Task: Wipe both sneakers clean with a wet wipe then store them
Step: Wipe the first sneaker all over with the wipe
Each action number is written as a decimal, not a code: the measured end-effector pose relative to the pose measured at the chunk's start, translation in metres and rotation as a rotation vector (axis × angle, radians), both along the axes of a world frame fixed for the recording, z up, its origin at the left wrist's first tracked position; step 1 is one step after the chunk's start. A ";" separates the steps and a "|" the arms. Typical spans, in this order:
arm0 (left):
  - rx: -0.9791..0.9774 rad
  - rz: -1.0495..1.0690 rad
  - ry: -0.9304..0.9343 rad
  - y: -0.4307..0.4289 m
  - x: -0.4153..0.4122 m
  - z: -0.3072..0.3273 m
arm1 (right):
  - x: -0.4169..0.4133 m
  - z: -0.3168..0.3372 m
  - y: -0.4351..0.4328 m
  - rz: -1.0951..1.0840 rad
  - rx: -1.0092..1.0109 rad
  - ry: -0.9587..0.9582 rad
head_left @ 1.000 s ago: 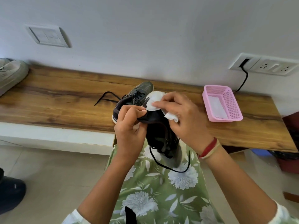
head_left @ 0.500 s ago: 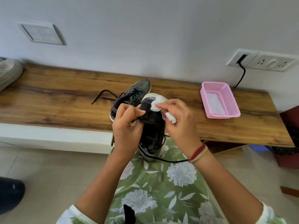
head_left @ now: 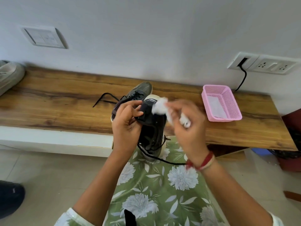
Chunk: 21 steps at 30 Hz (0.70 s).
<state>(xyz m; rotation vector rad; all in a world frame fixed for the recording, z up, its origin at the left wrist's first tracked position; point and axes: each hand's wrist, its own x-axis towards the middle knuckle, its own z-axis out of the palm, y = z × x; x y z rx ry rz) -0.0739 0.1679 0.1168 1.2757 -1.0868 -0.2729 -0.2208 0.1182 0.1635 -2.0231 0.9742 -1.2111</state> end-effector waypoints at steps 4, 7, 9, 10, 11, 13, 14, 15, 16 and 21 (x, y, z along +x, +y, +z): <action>0.003 -0.091 -0.152 0.009 -0.007 -0.006 | 0.002 0.030 -0.042 -0.177 0.280 -0.231; -0.066 -0.113 -0.412 0.014 -0.010 -0.008 | -0.007 0.046 -0.058 -0.182 0.835 -0.800; -0.098 -0.109 -0.557 0.017 -0.012 -0.009 | -0.020 0.045 -0.064 -0.173 1.036 -0.963; -0.109 -0.097 -0.600 0.018 -0.014 -0.009 | -0.026 0.043 -0.065 -0.167 1.061 -0.955; -0.116 -0.090 -0.628 0.019 -0.015 -0.009 | -0.029 0.040 -0.062 -0.158 1.052 -0.894; -0.115 -0.087 -0.650 0.018 -0.018 -0.009 | -0.030 0.034 -0.052 -0.119 0.935 -0.633; -0.107 -0.095 -0.653 0.017 -0.020 -0.008 | -0.029 0.032 -0.046 -0.082 0.814 -0.468; -0.097 -0.104 -0.653 0.015 -0.021 -0.007 | -0.028 0.032 -0.040 -0.036 0.653 -0.294; -0.088 -0.109 -0.656 0.013 -0.022 -0.006 | -0.026 0.030 -0.037 0.016 0.462 -0.096; -0.049 -0.119 -0.712 0.009 -0.027 -0.002 | -0.023 0.013 -0.021 0.145 -0.325 0.782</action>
